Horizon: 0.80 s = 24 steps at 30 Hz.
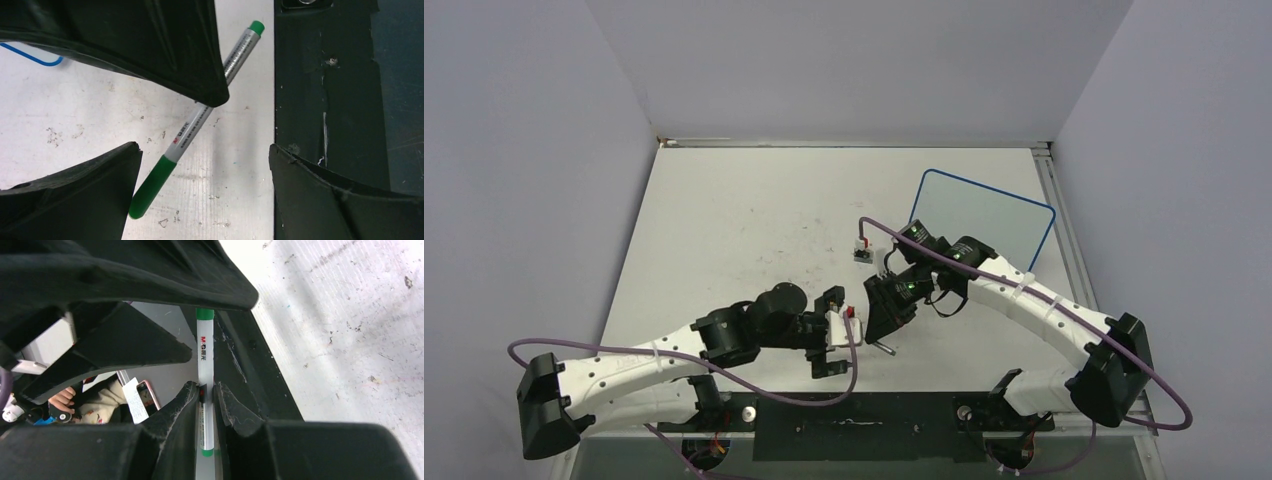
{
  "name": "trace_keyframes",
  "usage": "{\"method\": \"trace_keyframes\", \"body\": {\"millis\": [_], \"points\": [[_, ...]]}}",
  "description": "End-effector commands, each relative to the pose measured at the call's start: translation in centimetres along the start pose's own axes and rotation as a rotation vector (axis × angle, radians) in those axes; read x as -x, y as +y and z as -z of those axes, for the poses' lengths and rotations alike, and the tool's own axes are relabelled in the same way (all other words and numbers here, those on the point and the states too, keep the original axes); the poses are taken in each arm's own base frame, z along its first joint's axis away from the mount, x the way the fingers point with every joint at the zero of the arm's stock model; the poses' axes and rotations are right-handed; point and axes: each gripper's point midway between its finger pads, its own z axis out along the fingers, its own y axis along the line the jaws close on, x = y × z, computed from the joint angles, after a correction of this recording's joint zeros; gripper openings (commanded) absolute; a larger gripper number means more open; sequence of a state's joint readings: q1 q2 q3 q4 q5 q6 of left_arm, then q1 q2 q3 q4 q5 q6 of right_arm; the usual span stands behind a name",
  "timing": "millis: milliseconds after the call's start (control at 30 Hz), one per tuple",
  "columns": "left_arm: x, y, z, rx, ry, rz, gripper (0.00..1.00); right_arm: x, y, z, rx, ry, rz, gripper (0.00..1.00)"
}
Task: Write a sentence on the whiteboard
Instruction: Pass from the right arm to the left
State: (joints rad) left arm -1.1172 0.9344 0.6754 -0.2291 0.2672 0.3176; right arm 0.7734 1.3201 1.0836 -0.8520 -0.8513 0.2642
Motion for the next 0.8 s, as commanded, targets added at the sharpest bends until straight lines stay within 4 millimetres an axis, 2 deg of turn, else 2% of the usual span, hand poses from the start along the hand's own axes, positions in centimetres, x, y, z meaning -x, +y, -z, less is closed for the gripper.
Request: {"method": "trace_keyframes", "body": {"millis": [0,133,333,367,500,533,600,667,767], "points": [[0.1,-0.4,-0.1,-0.004,0.017,-0.042,0.94,0.7,2.4,1.3,0.067,-0.021,0.088,0.05],[0.0,-0.1,0.1,0.038,0.026,-0.064,0.75,0.6,2.6,1.6,0.063,-0.012,0.100,0.05],[-0.6,-0.1,0.2,0.074,0.072,-0.097,0.53,0.7,2.8,1.7,0.068,-0.014,0.115,0.05],[-0.7,-0.1,0.2,0.075,0.084,-0.100,0.47,0.8,2.8,1.8,0.071,-0.016,0.119,0.05],[-0.6,0.1,0.2,0.106,0.105,-0.103,0.02,0.8,2.6,1.8,0.059,-0.023,0.129,0.05],[-0.4,0.3,0.3,0.125,0.098,-0.079,0.00,0.9,2.4,1.8,0.050,-0.029,0.126,0.06],[-0.1,1.2,0.5,0.178,0.092,-0.047,0.00,1.2,2.2,1.6,0.046,-0.059,0.118,0.20],[0.2,1.3,0.6,0.168,0.073,-0.020,0.00,1.5,2.2,1.4,0.062,-0.095,0.111,0.42],[0.9,1.5,0.6,0.124,0.037,0.044,0.00,1.9,2.3,1.0,0.080,-0.141,0.096,0.61]]}}
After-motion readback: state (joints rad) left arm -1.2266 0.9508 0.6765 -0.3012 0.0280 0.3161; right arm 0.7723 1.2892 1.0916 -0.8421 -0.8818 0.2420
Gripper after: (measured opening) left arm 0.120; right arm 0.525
